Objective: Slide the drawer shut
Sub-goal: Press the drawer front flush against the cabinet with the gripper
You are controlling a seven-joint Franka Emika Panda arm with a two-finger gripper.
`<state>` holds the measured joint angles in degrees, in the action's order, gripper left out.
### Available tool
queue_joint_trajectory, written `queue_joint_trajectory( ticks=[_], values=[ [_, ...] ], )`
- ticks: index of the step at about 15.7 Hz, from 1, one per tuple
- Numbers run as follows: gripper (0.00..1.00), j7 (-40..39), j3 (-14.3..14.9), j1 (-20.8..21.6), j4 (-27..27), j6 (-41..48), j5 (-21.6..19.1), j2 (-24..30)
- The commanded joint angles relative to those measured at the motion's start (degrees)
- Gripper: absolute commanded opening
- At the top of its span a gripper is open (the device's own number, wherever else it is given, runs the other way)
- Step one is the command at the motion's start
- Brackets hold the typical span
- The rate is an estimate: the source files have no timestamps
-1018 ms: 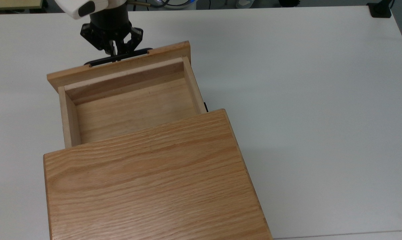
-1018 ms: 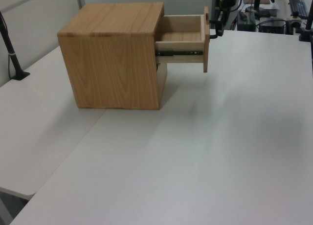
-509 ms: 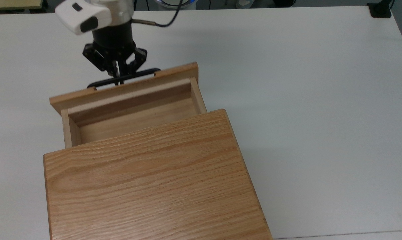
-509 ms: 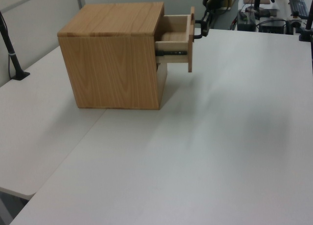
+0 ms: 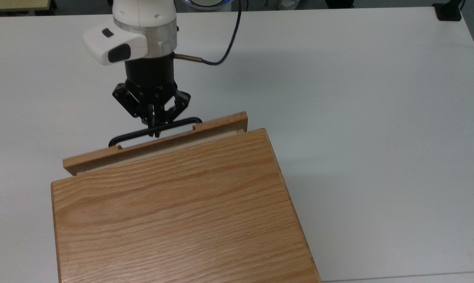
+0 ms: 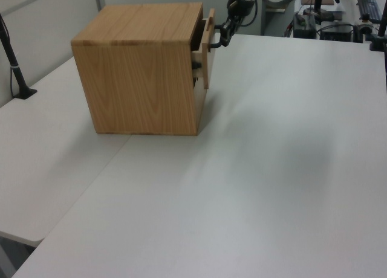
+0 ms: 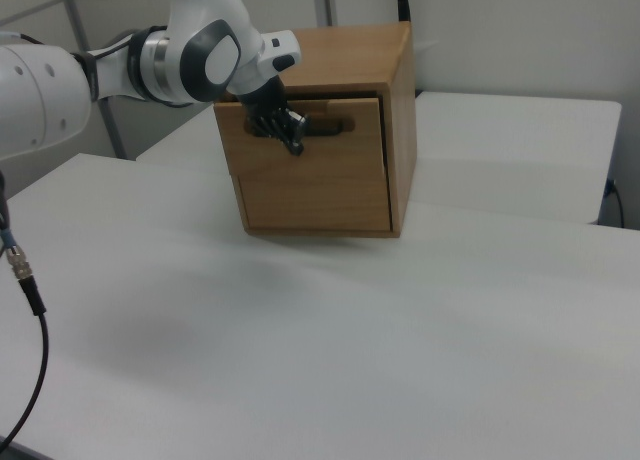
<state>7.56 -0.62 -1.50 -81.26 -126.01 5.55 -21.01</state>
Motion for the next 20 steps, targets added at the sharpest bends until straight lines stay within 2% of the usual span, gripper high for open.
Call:
queue_joint_trajectory(
  ticks=[1,8,13,15,17,20],
  values=[
    [0.09,2.46,0.26,0.89,6.02,-2.39,0.42,-4.56],
    [0.09,8.61,0.35,1.06,6.91,-9.51,1.56,-5.89],
    [0.09,8.53,0.26,0.88,5.51,-8.21,2.97,-3.78],
    [0.09,8.18,0.00,0.80,1.30,-5.14,3.94,-0.45],
    [0.09,8.09,0.00,0.89,-0.47,1.43,3.50,2.54],
    [0.09,8.00,-2.45,0.62,-3.62,13.30,3.32,7.81]
  ],
)
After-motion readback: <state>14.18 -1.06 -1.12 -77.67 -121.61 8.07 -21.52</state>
